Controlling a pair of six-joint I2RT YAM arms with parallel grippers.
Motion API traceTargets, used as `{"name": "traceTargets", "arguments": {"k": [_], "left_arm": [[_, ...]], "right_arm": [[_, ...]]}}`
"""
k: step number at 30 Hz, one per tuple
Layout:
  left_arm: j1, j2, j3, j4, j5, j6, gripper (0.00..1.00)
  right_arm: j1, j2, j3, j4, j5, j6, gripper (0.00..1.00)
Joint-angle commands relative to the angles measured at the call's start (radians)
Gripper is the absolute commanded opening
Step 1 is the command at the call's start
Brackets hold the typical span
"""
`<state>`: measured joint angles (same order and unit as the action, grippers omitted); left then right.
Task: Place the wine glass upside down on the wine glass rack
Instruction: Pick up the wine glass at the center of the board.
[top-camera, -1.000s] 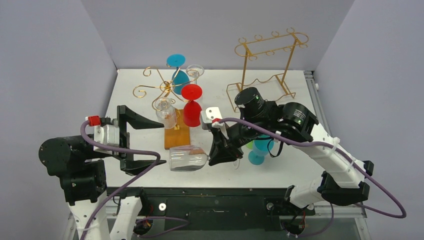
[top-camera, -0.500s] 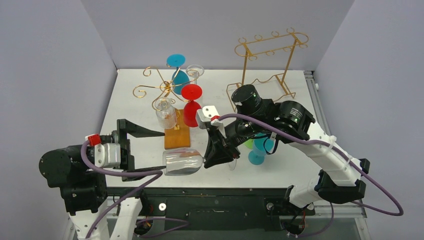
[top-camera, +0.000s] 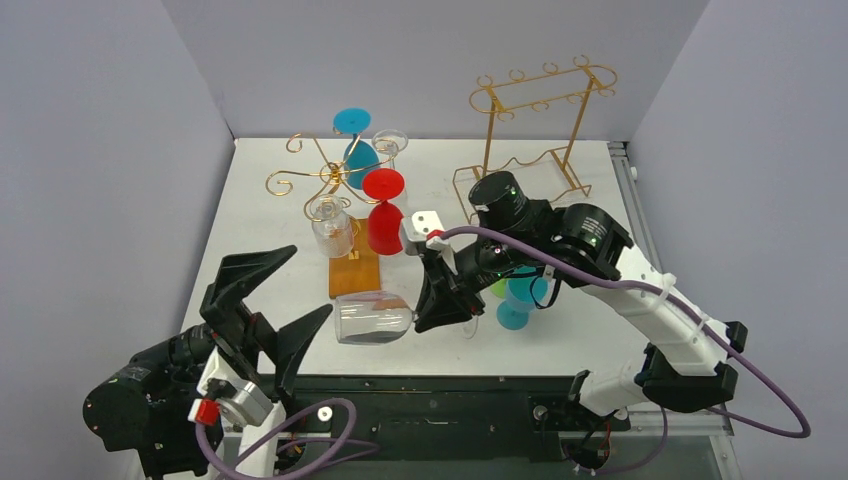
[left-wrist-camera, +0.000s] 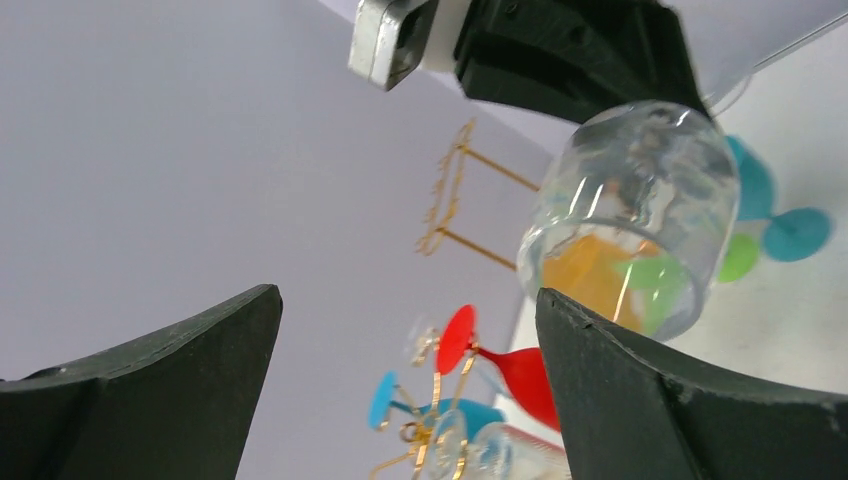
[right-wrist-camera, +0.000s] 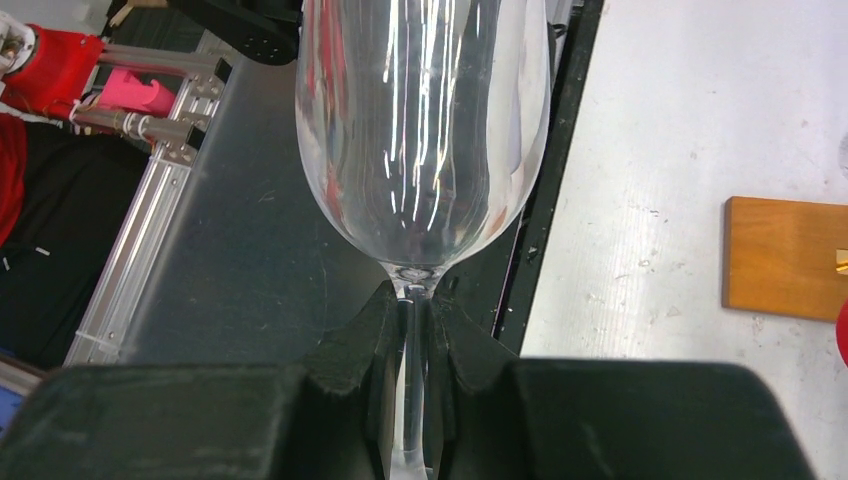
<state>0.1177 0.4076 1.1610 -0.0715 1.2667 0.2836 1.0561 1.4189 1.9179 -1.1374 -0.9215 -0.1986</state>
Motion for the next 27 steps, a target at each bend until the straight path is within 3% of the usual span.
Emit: {"name": "traceTargets", "arguments": {"k": [1, 9, 15, 19, 21, 25, 27], "left_arm": [[0.007, -0.021, -0.039, 0.021, -0.148, 0.263, 0.96], [0.007, -0.033, -0.023, 0.033, -0.13, 0.256, 1.0], [0.012, 0.009, 0.025, 0.016, -0.097, 0.144, 0.87], [0.014, 0.048, 0.074, -0.081, -0.014, 0.059, 0.85], [0.013, 0.068, 0.082, -0.07, 0.039, -0.042, 0.84], [0.01, 0.086, 0.039, 0.167, 0.111, -0.354, 0.83], [0.007, 0.096, 0.031, 0.211, 0.117, -0.418, 0.81]], "right_arm": [[-0.042, -0.108, -0.054, 0.158, -0.032, 0.023, 0.0], [-0.08, -0.112, -0.049, 0.125, -0.056, -0.005, 0.0], [-0.087, -0.111, -0.033, 0.103, -0.063, -0.029, 0.0], [-0.087, -0.114, -0.045, 0.112, -0.066, -0.021, 0.0], [-0.086, -0.104, -0.038, 0.101, -0.058, -0.023, 0.0], [-0.069, -0.072, -0.018, 0.069, -0.037, -0.039, 0.0], [-0.054, -0.055, -0.003, 0.05, -0.023, -0.048, 0.0]]}}
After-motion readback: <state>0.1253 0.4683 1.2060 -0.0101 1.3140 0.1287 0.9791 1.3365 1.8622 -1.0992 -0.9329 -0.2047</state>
